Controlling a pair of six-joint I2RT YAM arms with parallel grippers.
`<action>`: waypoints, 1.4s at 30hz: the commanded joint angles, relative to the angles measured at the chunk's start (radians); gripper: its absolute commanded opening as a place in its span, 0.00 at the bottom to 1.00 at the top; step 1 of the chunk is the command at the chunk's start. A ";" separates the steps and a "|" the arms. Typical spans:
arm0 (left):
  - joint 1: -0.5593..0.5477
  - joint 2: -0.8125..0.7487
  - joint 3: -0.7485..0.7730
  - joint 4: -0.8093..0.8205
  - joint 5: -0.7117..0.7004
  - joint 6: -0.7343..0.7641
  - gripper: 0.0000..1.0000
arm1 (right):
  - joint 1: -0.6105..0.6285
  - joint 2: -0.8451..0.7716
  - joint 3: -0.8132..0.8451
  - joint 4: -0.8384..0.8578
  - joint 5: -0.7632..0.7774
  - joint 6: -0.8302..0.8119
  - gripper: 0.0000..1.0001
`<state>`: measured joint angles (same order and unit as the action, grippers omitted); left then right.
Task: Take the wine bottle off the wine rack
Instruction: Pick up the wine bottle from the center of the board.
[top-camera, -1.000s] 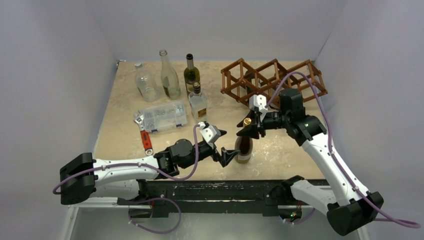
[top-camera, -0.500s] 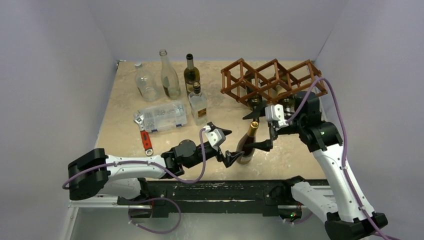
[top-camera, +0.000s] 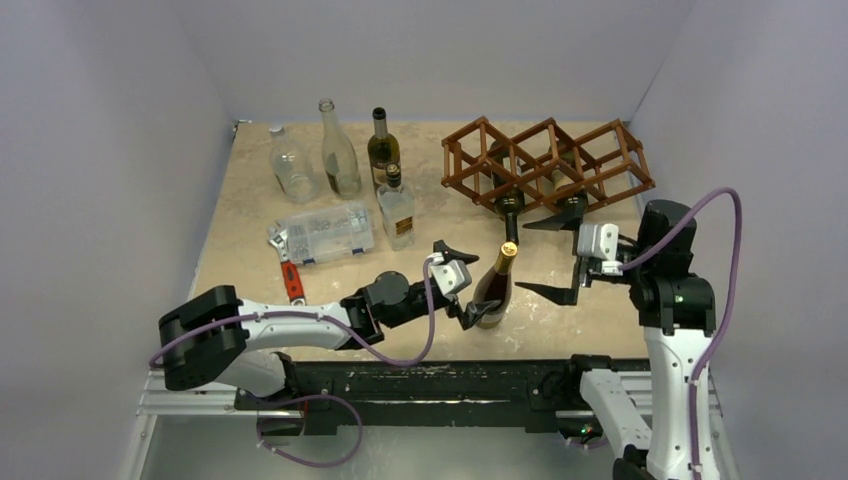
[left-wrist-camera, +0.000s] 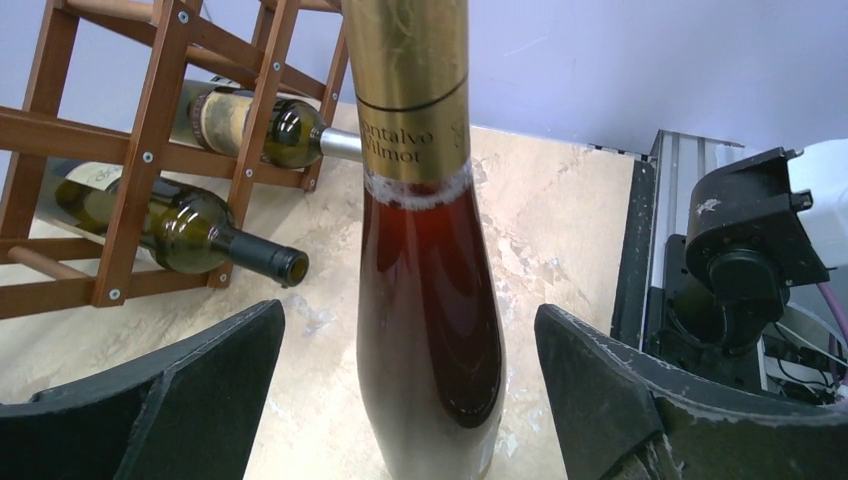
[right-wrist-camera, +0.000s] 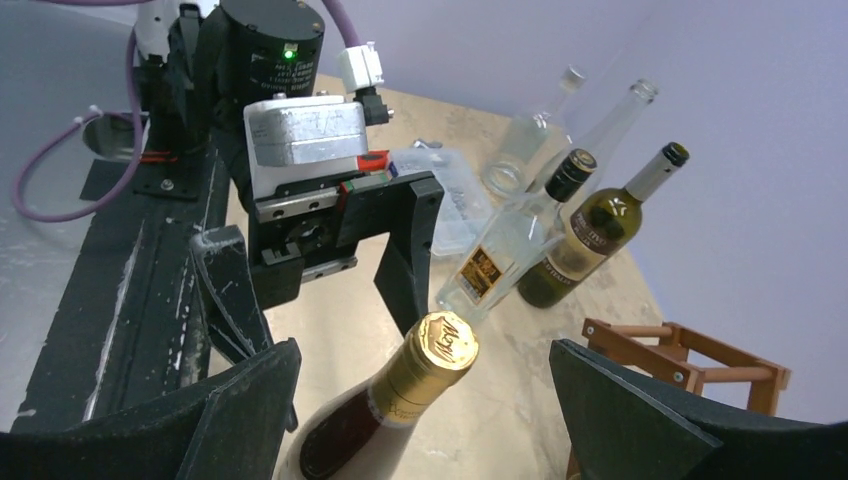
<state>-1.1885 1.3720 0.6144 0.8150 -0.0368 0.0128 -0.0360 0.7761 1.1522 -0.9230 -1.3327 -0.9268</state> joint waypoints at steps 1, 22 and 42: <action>0.030 0.041 0.075 0.090 0.084 0.003 0.95 | -0.055 -0.010 0.005 0.112 -0.044 0.147 0.99; 0.078 0.162 0.220 0.074 0.236 -0.090 0.92 | -0.200 -0.007 -0.235 0.603 0.051 0.636 0.99; 0.077 0.149 0.252 0.028 0.169 -0.103 0.15 | -0.228 -0.018 -0.289 0.706 0.176 0.730 0.99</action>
<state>-1.1156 1.5753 0.8433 0.8280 0.1528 -0.1024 -0.2565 0.7712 0.8745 -0.2554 -1.1687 -0.2153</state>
